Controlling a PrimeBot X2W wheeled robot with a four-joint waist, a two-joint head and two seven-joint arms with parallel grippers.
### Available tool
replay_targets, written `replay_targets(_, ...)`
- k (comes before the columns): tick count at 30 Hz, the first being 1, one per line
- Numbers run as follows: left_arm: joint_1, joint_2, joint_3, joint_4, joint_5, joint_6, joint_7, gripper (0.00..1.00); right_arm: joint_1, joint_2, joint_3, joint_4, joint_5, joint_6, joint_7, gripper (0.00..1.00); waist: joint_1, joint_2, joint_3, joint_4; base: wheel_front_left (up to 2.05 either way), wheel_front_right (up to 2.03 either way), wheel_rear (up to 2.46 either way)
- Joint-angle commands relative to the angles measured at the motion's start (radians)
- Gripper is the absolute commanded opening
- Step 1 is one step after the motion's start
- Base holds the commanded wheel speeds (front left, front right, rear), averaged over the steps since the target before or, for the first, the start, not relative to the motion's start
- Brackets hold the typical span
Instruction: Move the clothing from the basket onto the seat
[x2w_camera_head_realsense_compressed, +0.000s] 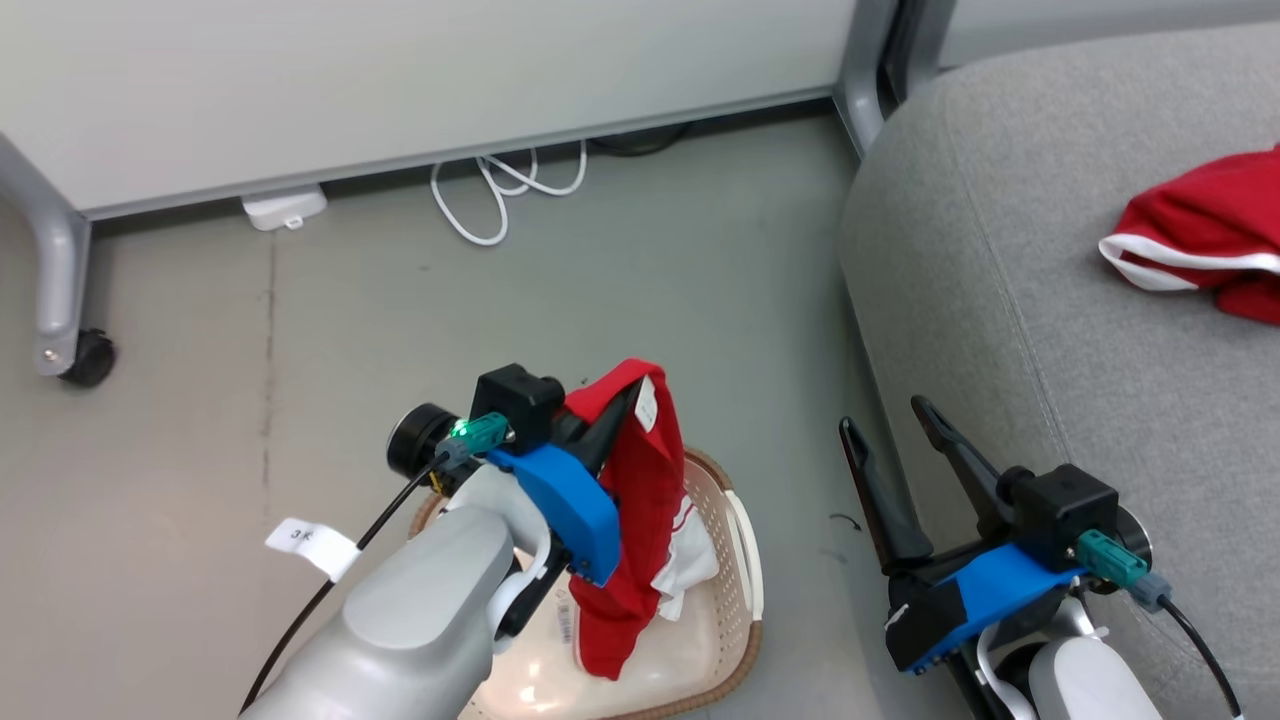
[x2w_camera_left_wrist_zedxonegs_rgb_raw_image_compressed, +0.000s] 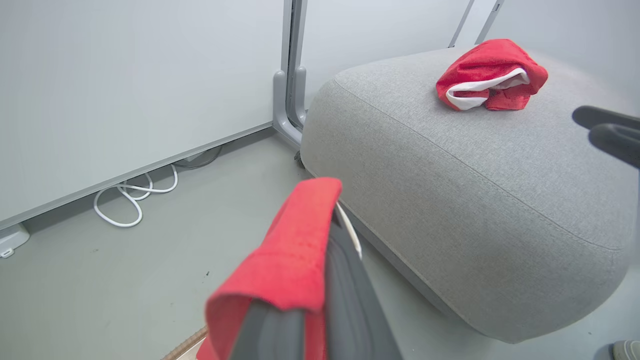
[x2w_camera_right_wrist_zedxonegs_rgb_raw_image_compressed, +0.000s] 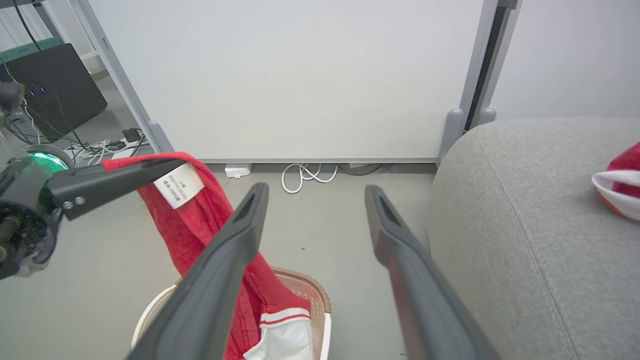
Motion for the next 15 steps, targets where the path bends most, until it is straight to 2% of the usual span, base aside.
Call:
replay_targets(1, -0.023, 0.001, -0.002, -0.021, 0.002, -0.001, -0.006, 0.0, 0.018, 0.0, -0.001, -0.006, -0.004, 0.0, 0.005, 1.0, 0.0003, 0.0, -0.035, 0.027, 0.0, 0.0, 0.0)
replay_targets(15, -0.149, -0.012, -0.005, -0.161, 0.024, -0.001, -0.006, 0.0, 0.056, 0.0, 0.0, -0.016, 0.003, 0.0, 0.028, 1.0, 0.0003, 0.0, -0.092, 0.069, 0.0, 0.0, 0.0)
